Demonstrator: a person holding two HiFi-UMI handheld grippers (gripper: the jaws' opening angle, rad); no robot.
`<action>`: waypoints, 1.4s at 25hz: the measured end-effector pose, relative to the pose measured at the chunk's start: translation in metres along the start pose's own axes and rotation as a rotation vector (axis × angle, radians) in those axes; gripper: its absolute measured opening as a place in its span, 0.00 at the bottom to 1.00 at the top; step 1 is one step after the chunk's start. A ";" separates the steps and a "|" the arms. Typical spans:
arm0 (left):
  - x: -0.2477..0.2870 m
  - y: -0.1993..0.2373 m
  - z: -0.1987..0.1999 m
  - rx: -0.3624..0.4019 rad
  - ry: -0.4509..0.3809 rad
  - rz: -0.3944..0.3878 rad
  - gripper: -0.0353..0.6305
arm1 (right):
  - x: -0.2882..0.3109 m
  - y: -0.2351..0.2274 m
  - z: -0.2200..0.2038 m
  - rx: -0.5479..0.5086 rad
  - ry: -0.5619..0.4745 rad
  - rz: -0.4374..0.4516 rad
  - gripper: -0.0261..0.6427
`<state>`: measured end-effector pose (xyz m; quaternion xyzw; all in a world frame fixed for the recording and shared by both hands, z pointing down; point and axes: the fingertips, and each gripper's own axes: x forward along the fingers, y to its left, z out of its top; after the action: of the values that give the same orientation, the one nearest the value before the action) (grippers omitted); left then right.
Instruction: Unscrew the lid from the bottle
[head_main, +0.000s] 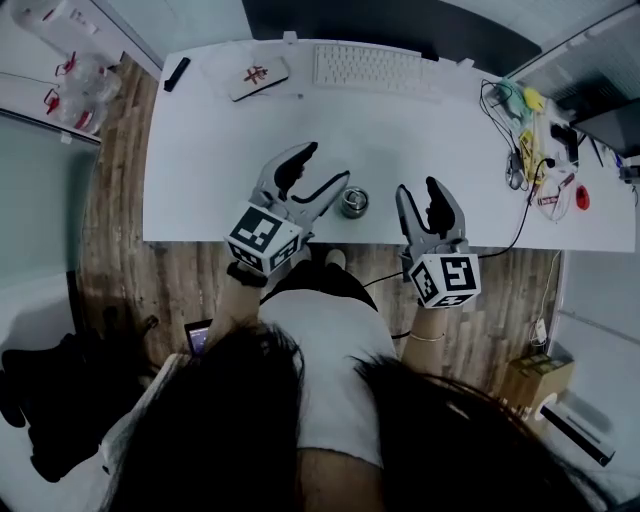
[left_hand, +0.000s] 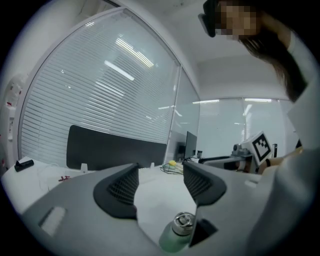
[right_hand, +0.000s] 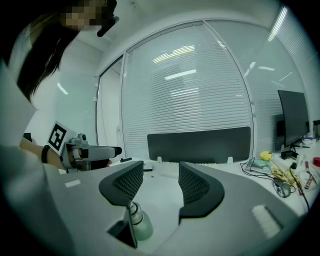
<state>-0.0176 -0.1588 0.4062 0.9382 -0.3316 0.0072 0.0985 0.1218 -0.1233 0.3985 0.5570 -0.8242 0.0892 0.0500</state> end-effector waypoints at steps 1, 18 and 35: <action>-0.001 -0.003 -0.002 -0.004 0.001 -0.004 0.51 | -0.001 0.000 0.000 -0.001 -0.001 0.006 0.33; -0.003 -0.045 -0.112 0.110 0.265 -0.239 0.63 | 0.016 0.035 -0.048 0.059 0.083 0.177 0.33; 0.021 -0.053 -0.193 0.078 0.378 -0.323 0.63 | 0.040 0.076 -0.125 -0.017 0.221 0.332 0.40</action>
<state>0.0416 -0.0952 0.5871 0.9641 -0.1528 0.1796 0.1225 0.0339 -0.1068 0.5210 0.4000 -0.8949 0.1498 0.1294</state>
